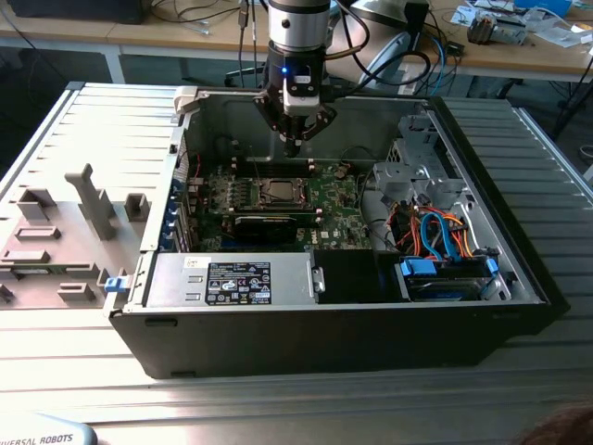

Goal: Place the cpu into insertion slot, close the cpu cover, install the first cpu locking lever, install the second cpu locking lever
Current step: 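Install the first cpu locking lever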

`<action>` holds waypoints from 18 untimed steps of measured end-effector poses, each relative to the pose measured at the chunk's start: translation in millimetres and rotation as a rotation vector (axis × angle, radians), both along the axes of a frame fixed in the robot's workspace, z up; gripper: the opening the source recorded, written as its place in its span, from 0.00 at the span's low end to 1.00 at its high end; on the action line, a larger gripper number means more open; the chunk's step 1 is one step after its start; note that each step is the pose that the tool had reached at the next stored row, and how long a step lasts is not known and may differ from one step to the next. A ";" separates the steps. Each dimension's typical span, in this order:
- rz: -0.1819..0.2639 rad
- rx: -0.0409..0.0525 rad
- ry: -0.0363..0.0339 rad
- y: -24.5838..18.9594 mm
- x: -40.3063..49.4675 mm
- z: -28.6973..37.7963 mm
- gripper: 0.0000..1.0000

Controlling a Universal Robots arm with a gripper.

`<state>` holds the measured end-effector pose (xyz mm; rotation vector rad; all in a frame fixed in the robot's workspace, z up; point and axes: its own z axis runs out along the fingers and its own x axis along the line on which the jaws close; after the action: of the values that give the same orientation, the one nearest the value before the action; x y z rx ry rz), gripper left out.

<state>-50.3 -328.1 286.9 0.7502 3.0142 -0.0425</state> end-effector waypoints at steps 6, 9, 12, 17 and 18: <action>0.008 0.0000 0.0000 0.0 0.0 0.0 0.11; 0.013 0.0000 0.0000 0.0 0.0 0.0 0.11; 0.019 0.0000 0.0000 0.0 0.0 0.0 0.11; 0.025 0.0000 0.0000 0.0 0.0 0.0 0.11; 0.026 0.0000 0.0000 0.0 0.0 0.0 0.11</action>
<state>-50.3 -328.1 286.9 0.7103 3.0235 -0.0418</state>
